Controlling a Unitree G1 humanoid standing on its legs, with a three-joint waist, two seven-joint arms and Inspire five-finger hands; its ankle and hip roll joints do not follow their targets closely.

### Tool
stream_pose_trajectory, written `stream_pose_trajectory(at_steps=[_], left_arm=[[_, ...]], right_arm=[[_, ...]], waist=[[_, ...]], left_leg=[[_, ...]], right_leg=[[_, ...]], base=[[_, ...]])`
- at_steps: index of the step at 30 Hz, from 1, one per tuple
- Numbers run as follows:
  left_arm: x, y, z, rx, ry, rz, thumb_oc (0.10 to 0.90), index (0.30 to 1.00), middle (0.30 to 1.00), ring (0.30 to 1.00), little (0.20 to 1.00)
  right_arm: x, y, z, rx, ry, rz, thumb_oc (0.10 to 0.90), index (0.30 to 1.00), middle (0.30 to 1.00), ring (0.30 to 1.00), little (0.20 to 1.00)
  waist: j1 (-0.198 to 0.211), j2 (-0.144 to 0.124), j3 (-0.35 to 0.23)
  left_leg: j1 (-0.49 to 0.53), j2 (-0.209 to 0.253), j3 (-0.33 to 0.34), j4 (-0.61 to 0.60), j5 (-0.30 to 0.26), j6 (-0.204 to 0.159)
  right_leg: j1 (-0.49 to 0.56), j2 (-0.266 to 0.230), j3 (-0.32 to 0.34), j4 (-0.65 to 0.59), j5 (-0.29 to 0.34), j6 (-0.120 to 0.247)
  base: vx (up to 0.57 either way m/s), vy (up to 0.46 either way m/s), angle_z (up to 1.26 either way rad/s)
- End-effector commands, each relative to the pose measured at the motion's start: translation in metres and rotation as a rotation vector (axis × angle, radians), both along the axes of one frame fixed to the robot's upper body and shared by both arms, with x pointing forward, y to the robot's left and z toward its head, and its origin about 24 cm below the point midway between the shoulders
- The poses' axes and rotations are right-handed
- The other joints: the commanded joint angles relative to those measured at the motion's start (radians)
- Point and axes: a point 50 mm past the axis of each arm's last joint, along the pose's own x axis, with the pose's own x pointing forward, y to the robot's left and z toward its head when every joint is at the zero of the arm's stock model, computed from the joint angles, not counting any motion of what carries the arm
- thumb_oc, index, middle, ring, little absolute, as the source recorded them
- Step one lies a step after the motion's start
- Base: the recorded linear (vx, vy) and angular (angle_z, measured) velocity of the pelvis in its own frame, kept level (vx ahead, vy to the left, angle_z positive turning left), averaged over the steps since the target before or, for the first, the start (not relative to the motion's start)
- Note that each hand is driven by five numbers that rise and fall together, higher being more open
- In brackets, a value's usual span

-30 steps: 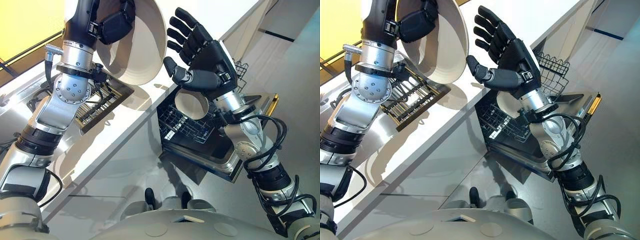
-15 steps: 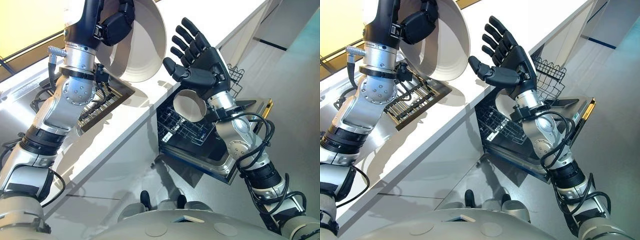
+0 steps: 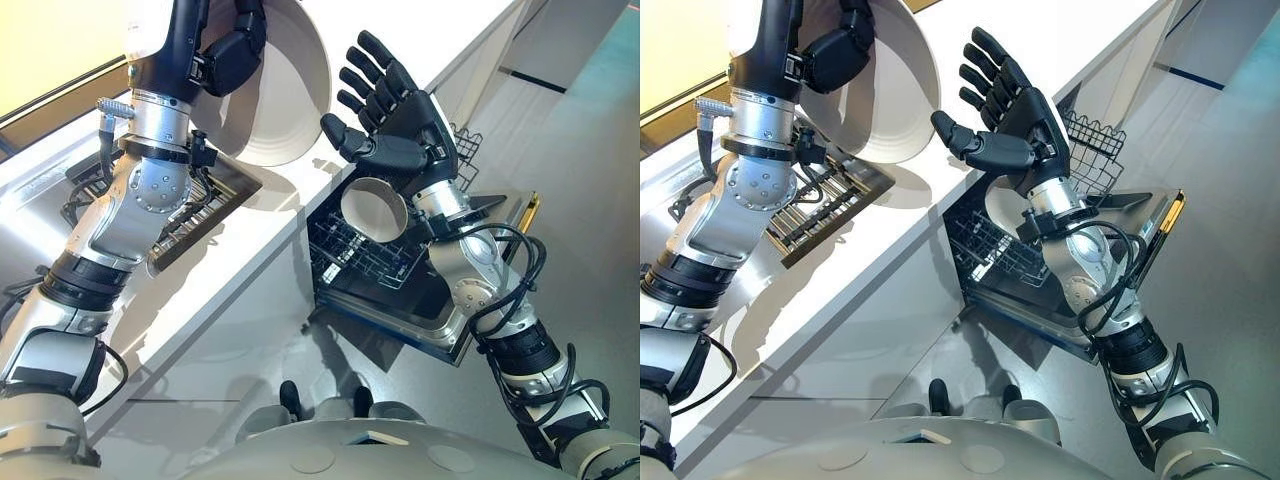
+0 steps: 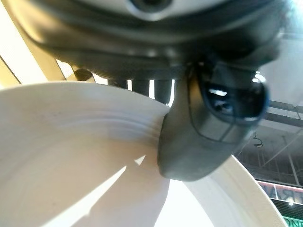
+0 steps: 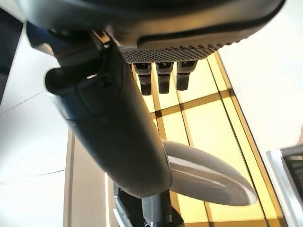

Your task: Pick up plates and place into dishwasher.

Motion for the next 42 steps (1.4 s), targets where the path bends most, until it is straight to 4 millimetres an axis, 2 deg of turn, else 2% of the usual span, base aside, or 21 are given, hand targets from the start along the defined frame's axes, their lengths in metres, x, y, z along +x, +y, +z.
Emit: stream_pose_trajectory(at_steps=[1, 7, 11, 15, 21, 29, 30, 31, 32, 33, 34, 42], left_arm=[[-0.001, 0.009, 0.028, -0.007, -0.17, 0.042, 0.1, 0.3, 0.3, 0.3, 0.2], [0.001, 0.015, 0.028, -0.009, -0.164, 0.066, 0.1, 0.3, 0.3, 0.3, 0.2], [0.0, 0.014, 0.028, -0.009, -0.162, 0.058, 0.1, 0.3, 0.3, 0.3, 0.2], [-0.002, 0.002, 0.031, -0.013, -0.18, 0.001, 0.1, 0.3, 0.3, 0.3, 0.2], [-0.01, -0.017, 0.036, -0.006, -0.246, -0.088, 0.1, 0.3, 0.3, 0.3, 0.2], [-0.04, -0.04, 0.048, -0.005, -0.373, -0.243, 0.1, 0.3, 0.3, 0.3, 0.2], [-0.043, -0.043, 0.049, -0.019, -0.365, -0.275, 0.1, 0.3, 0.3, 0.3, 0.2], [-0.043, -0.043, 0.049, -0.019, -0.365, -0.275, 0.1, 0.3, 0.3, 0.3, 0.2], [-0.045, -0.047, 0.047, -0.024, -0.351, -0.303, 0.1, 0.3, 0.3, 0.3, 0.2], [-0.045, -0.048, 0.046, -0.028, -0.343, -0.313, 0.1, 0.3, 0.3, 0.3, 0.2], [-0.046, -0.048, 0.043, -0.03, -0.334, -0.317, 0.1, 0.3, 0.3, 0.3, 0.2], [-0.047, -0.041, 0.032, -0.048, -0.3, -0.296, 0.1, 0.3, 0.3, 0.3, 0.2]], right_arm=[[-0.023, 0.005, 0.085, 0.165, -0.472, -0.001, 0.8, 0.9, 0.9, 0.9, 0.9], [-0.025, 0.008, 0.087, 0.132, -0.485, 0.024, 0.8, 0.9, 0.9, 0.9, 0.9], [-0.023, 0.011, 0.083, 0.134, -0.426, 0.085, 0.8, 0.9, 0.9, 0.9, 0.9], [-0.017, 0.023, 0.07, 0.135, -0.302, 0.182, 0.8, 0.9, 0.9, 0.9, 0.9], [-0.009, 0.029, 0.056, 0.123, -0.194, 0.181, 0.8, 0.9, 0.9, 0.9, 0.9], [0.0, 0.027, 0.032, 0.151, -0.03, 0.113, 0.8, 0.9, 0.9, 0.9, 0.9], [0.001, 0.028, 0.03, 0.156, -0.02, 0.099, 0.762, 0.867, 0.867, 0.867, 0.862], [0.001, 0.028, 0.03, 0.156, -0.02, 0.099, 0.762, 0.867, 0.867, 0.867, 0.862], [0.002, 0.029, 0.028, 0.163, -0.008, 0.081, 0.306, 0.476, 0.476, 0.476, 0.406], [0.002, 0.029, 0.028, 0.17, -0.006, 0.07, 0.127, 0.324, 0.324, 0.324, 0.227], [0.002, 0.028, 0.027, 0.172, -0.007, 0.061, 0.1, 0.3, 0.3, 0.3, 0.2], [0.003, 0.017, 0.029, 0.171, -0.075, -0.029, 0.1, 0.3, 0.3, 0.3, 0.2]], waist=[[0.01, -0.011, -0.107], [0.01, -0.008, -0.111], [0.009, -0.009, -0.113], [0.006, -0.01, -0.115], [0.004, -0.017, -0.117], [0.015, -0.022, -0.115], [0.017, -0.022, -0.113], [0.017, -0.022, -0.113], [0.021, -0.022, -0.111], [0.023, -0.023, -0.111], [0.025, -0.022, -0.111], [0.034, -0.021, -0.109]], left_leg=[[0.036, -0.025, 0.013, 0.002, -0.092, -0.014], [0.038, -0.026, 0.02, 0.002, -0.093, -0.014], [0.04, -0.027, 0.019, 0.002, -0.094, -0.013], [0.036, -0.03, 0.0, 0.002, -0.091, -0.01], [0.032, -0.032, -0.018, 0.002, -0.091, -0.007], [0.027, -0.037, -0.048, 0.002, -0.091, -0.003], [0.026, -0.038, -0.052, 0.002, -0.091, -0.003], [0.026, -0.038, -0.053, 0.002, -0.091, -0.003], [0.026, -0.038, -0.057, 0.002, -0.091, -0.003], [0.026, -0.039, -0.059, 0.002, -0.09, -0.002], [0.026, -0.04, -0.062, 0.002, -0.09, -0.002], [0.024, -0.042, -0.076, 0.002, -0.089, 0.0]], right_leg=[[-0.005, 0.008, -0.086, 0.004, 0.01, 0.03], [-0.005, 0.003, -0.091, 0.004, 0.011, 0.034], [-0.004, 0.001, -0.09, 0.004, 0.011, 0.035], [-0.005, 0.003, -0.067, 0.004, 0.013, 0.033], [-0.004, 0.007, -0.054, 0.004, 0.01, 0.03], [-0.001, 0.009, -0.056, 0.007, 0.005, 0.029], [0.0, 0.008, -0.058, 0.008, 0.004, 0.029], [0.0, 0.008, -0.059, 0.008, 0.004, 0.029], [0.001, 0.007, -0.062, 0.009, 0.004, 0.03], [0.002, 0.007, -0.063, 0.009, 0.004, 0.03], [0.003, 0.006, -0.064, 0.009, 0.003, 0.03], [0.004, 0.007, -0.067, 0.013, 0.002, 0.028]], base=[[0.01, 0.007, -0.06], [0.01, 0.005, -0.07], [0.0, 0.0, 0.0], [0.0, 0.0, 0.0], [0.0, -0.001, 0.01], [0.01, -0.009, 0.07], [0.0, -0.009, 0.1], [0.0, -0.019, 0.09], [0.0, -0.02, 0.08], [0.01, -0.025, 0.07], [0.01, -0.013, 0.07], [0.02, 0.002, 0.07]])
